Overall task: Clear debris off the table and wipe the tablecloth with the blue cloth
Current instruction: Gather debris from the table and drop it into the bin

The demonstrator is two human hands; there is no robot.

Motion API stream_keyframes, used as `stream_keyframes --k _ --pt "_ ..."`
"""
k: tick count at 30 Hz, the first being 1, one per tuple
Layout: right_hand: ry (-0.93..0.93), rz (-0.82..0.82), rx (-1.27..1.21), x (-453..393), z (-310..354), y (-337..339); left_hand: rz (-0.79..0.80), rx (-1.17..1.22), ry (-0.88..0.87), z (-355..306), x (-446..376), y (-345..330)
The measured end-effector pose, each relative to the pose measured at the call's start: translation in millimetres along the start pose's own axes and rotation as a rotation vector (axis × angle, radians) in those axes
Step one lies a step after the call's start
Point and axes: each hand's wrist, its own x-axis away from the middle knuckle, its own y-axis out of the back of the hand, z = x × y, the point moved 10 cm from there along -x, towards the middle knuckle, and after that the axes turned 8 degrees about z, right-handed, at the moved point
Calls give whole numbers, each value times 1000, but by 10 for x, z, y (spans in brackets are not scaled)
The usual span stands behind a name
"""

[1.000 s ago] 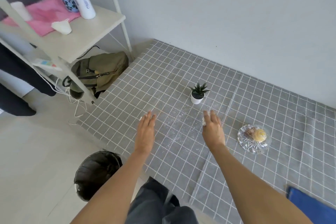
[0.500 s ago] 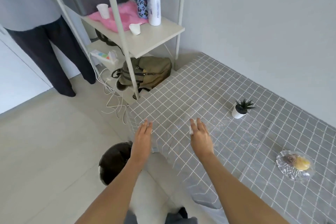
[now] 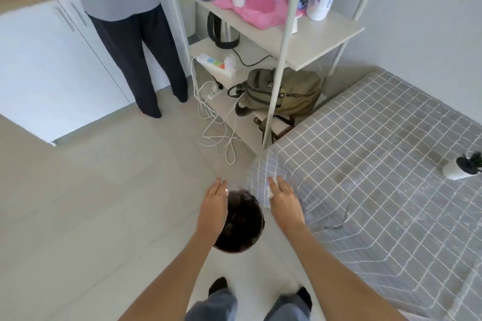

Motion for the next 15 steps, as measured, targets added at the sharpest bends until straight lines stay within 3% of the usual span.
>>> stream_keyframes --k 8,15 --pt "0 80 -21 -267 412 -751 76 34 70 708 -20 -202" --pt "-59 200 -15 -553 69 -1656 178 9 132 1194 -215 -1043"
